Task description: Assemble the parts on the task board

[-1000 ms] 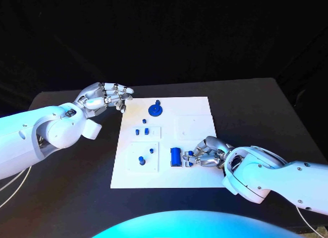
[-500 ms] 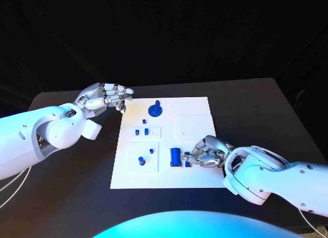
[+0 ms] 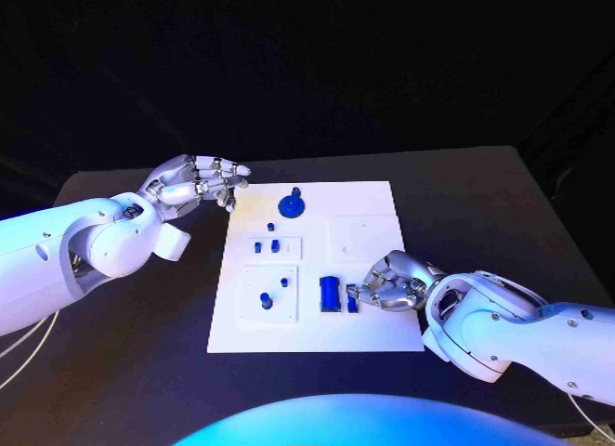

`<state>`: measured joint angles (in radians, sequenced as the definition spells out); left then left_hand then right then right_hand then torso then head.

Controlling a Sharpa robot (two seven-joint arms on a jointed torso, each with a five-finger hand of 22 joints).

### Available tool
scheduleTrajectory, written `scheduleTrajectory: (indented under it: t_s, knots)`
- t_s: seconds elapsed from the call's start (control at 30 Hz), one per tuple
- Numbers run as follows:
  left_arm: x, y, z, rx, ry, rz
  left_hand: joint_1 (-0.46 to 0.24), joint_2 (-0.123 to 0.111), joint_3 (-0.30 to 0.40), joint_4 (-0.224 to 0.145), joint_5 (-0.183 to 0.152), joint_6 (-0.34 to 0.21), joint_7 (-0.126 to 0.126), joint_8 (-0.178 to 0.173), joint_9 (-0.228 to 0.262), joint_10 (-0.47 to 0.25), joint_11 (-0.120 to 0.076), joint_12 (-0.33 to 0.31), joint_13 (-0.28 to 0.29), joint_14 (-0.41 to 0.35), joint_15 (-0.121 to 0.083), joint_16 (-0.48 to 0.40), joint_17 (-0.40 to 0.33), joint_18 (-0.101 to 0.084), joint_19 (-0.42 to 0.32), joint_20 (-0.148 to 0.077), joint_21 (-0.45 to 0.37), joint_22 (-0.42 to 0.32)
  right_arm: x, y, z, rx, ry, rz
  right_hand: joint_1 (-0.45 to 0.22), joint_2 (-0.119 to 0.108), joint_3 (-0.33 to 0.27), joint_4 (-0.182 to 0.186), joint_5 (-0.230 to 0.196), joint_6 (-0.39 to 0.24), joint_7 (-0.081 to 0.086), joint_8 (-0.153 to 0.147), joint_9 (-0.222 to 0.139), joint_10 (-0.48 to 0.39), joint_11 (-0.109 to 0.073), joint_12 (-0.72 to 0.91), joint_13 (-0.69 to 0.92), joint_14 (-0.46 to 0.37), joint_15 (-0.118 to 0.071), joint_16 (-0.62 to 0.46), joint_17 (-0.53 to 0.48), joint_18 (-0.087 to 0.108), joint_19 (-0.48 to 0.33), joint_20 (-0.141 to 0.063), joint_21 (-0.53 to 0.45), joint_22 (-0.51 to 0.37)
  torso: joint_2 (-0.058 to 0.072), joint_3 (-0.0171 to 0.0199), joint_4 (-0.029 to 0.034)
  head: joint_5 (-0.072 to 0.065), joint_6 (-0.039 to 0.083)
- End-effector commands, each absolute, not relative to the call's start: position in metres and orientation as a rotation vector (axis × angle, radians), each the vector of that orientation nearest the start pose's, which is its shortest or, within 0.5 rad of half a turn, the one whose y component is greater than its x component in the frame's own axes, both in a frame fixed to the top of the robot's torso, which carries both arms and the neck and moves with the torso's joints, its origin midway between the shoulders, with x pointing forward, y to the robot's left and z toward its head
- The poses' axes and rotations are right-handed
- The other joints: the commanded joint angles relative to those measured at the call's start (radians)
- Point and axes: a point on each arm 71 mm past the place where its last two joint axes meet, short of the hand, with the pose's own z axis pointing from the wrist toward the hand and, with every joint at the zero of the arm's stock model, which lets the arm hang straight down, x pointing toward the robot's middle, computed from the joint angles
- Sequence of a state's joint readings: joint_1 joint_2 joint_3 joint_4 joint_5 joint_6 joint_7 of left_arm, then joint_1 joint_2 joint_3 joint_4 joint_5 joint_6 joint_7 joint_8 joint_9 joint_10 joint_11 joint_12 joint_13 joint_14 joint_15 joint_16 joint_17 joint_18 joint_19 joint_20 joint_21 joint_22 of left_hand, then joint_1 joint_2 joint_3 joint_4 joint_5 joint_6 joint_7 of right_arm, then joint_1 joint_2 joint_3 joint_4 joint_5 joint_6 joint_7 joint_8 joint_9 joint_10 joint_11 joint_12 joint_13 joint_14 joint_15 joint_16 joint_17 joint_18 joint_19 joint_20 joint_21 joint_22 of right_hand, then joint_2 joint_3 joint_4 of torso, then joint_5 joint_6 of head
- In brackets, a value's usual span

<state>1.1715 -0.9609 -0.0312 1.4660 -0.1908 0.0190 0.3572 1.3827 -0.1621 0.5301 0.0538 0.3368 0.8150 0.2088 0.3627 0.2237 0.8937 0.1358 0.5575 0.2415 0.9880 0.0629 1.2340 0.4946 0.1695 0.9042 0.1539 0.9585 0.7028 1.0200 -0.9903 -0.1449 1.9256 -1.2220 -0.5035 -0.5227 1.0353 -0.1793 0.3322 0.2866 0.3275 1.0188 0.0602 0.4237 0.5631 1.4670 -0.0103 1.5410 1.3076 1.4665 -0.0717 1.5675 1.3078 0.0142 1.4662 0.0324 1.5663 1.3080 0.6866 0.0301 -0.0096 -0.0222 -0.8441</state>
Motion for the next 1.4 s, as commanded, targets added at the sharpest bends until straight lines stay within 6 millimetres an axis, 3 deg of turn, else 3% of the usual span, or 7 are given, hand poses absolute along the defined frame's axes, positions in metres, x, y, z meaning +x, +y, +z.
scheduleTrajectory:
  t_s: [0.03, 0.67, 1.27, 1.3, 1.33, 1.37, 1.4]
  knots:
    - [0.482, 0.265, -0.190, -0.917, 1.622, -1.622, -0.004, 0.006, 0.006, 0.002, 0.007, -0.004, 0.002, 0.003, -0.001, -0.007, 0.002, 0.005, -0.001, -0.003, 0.002, -0.003, 0.001, 0.016, 0.003, 0.004, -0.002, 0.000, 0.355, -0.188, -0.259, 0.341, 1.971, 0.635, 0.023, -0.004, -0.002, -0.005, 0.000, 0.004, 0.000, -0.005, -0.001, 0.091, -0.003, 0.001, 0.250, 0.104, -0.005, 0.003, 0.263, -0.014, 0.105, -0.002, 0.005, 0.263, 0.000, 0.0006, -0.0004, 0.001, 0.002]
    - [0.499, 0.265, -0.196, -1.032, 1.464, -1.600, -0.036, -0.012, -0.002, 0.018, -0.001, -0.014, 0.003, 0.010, -0.005, -0.017, 0.005, 0.011, -0.005, -0.037, 0.008, -0.019, -0.003, 0.014, -0.019, 0.011, -0.026, -0.013, 0.444, -0.232, -0.215, 0.715, 1.607, 1.019, 0.264, -0.009, -0.004, -0.023, -0.011, -0.129, 0.070, -0.108, -0.025, -0.213, 0.057, -0.554, -0.038, -0.017, 0.045, -0.270, -0.090, 0.101, -0.097, 0.044, -0.686, 0.035, -0.036, -0.0246, -0.0153, -0.004, 0.052]
    - [0.551, 0.275, -0.217, -1.190, 1.187, -1.460, -0.049, -0.039, -0.002, 0.079, -0.044, -0.083, -0.020, 0.024, -0.044, 0.018, 0.046, -0.294, -0.178, -0.267, 0.107, -0.802, -0.314, 0.006, -0.215, 0.135, -0.705, -0.454, 0.532, -0.254, -0.230, 0.927, 1.461, 1.055, 0.329, -0.027, 0.109, -0.020, -0.061, -0.198, 0.145, -0.161, -0.142, -0.483, 0.156, -1.304, -0.916, -0.470, 0.167, -1.135, -0.725, 0.168, -0.451, 0.169, -1.505, -0.672, -0.079, -0.0397, -0.0259, 0.031, 0.150]
    - [0.549, 0.271, -0.218, -1.153, 1.290, -1.463, -0.451, 0.162, -0.530, -0.054, -0.337, -0.815, -0.209, -0.363, -0.224, -0.894, -0.136, -0.558, -0.242, -0.988, -0.063, -1.234, -0.495, -0.169, -0.904, -0.154, -0.958, -0.703, 0.530, -0.258, -0.229, 0.893, 1.462, 0.944, -0.081, 0.179, -0.332, -0.287, -0.328, -1.019, -0.060, -0.424, -0.563, -1.467, 0.010, -1.541, -1.308, -0.761, 0.072, -1.568, -1.308, -0.014, -0.748, -0.032, -1.566, -1.308, -0.074, -0.0396, -0.0250, 0.026, 0.142]
    - [0.549, 0.270, -0.218, -1.154, 1.290, -1.463, -0.453, 0.162, -0.530, -0.054, -0.337, -0.815, -0.209, -0.363, -0.224, -0.894, -0.136, -0.558, -0.242, -0.988, -0.063, -1.234, -0.495, -0.169, -0.904, -0.154, -0.958, -0.703, 0.530, -0.258, -0.229, 0.894, 1.462, 0.945, -0.082, 0.179, -0.332, -0.287, -0.328, -1.019, -0.060, -0.424, -0.563, -1.467, 0.010, -1.541, -1.308, -1.466, 0.072, -1.568, -1.308, -0.014, -0.759, -0.032, -1.566, -1.308, -0.074, -0.0395, -0.0248, 0.026, 0.143]
    - [0.549, 0.270, -0.218, -1.154, 1.290, -1.461, -0.475, 0.162, -0.530, -0.054, -0.337, -0.815, -0.209, -0.363, -0.224, -0.894, -0.136, -0.558, -0.242, -0.988, -0.063, -1.234, -0.495, -0.169, -0.904, -0.154, -0.958, -0.703, 0.529, -0.257, -0.229, 0.897, 1.460, 0.948, -0.105, 0.179, -0.332, -0.287, -0.328, -1.019, -0.060, -0.424, -0.563, -1.467, 0.010, -1.541, -1.308, -1.466, 0.072, -1.568, -1.308, -0.014, -1.466, -0.032, -1.566, -1.308, -0.075, -0.0394, -0.0243, 0.026, 0.144]
    - [0.548, 0.269, -0.219, -1.155, 1.289, -1.458, -0.529, 0.162, -0.530, -0.054, -0.337, -0.815, -0.209, -0.363, -0.224, -0.894, -0.136, -0.558, -0.242, -0.988, -0.063, -1.234, -0.495, -0.169, -0.904, -0.154, -0.958, -0.703, 0.528, -0.256, -0.229, 0.903, 1.454, 0.957, -0.160, 0.179, -0.332, -0.287, -0.328, -1.019, -0.060, -0.424, -0.563, -1.467, 0.010, -1.541, -1.308, -1.466, 0.072, -1.568, -1.308, -0.014, -1.466, -0.032, -1.566, -1.308, -0.078, -0.0390, -0.0229, 0.026, 0.148]
